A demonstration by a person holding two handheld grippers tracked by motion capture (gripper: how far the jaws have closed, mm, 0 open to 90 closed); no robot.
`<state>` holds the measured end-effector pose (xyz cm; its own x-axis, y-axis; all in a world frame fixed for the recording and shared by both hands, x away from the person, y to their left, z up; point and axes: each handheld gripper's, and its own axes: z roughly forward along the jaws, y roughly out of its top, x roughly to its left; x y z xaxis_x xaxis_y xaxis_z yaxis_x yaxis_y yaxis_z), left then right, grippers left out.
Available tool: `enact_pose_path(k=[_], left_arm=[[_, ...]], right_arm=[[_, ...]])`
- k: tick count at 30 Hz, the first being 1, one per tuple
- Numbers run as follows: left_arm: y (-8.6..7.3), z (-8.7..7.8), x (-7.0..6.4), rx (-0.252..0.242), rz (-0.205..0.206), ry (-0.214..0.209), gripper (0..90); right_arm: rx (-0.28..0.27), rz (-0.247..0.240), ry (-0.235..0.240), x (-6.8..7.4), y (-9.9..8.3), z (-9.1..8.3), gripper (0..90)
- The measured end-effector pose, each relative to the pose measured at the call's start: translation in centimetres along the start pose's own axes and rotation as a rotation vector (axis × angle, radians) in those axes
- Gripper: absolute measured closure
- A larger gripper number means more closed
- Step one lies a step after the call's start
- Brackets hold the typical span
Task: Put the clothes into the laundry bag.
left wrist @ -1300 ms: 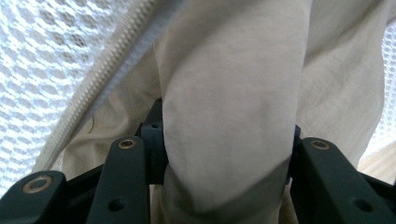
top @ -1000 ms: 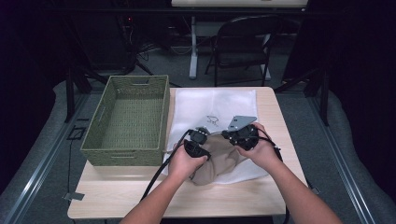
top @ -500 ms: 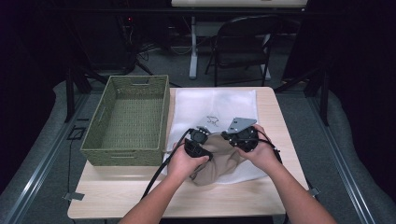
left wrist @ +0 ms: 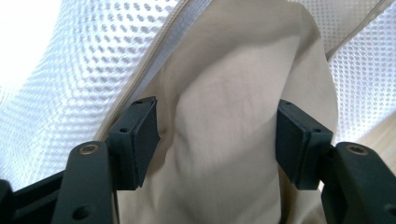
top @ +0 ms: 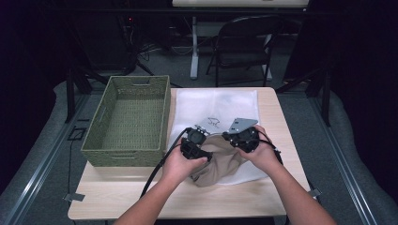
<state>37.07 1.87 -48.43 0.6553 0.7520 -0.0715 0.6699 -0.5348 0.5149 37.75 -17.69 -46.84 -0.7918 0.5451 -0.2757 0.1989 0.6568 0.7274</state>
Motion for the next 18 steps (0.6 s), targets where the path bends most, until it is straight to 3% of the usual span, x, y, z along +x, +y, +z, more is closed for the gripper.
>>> enact_pose_path(k=[8, 18], left_arm=[[-0.7, -1.5, -0.2, -0.001, 0.022, 0.006, 34.2], [-2.1, -2.8, -0.9, 0.031, 0.053, -0.029, 32.6]], right_arm=[[0.001, -0.002, -0.012, 0.1, -0.1, -0.1, 87.6], [0.001, 0.012, -0.011, 0.2, -0.1, -0.2, 87.6]])
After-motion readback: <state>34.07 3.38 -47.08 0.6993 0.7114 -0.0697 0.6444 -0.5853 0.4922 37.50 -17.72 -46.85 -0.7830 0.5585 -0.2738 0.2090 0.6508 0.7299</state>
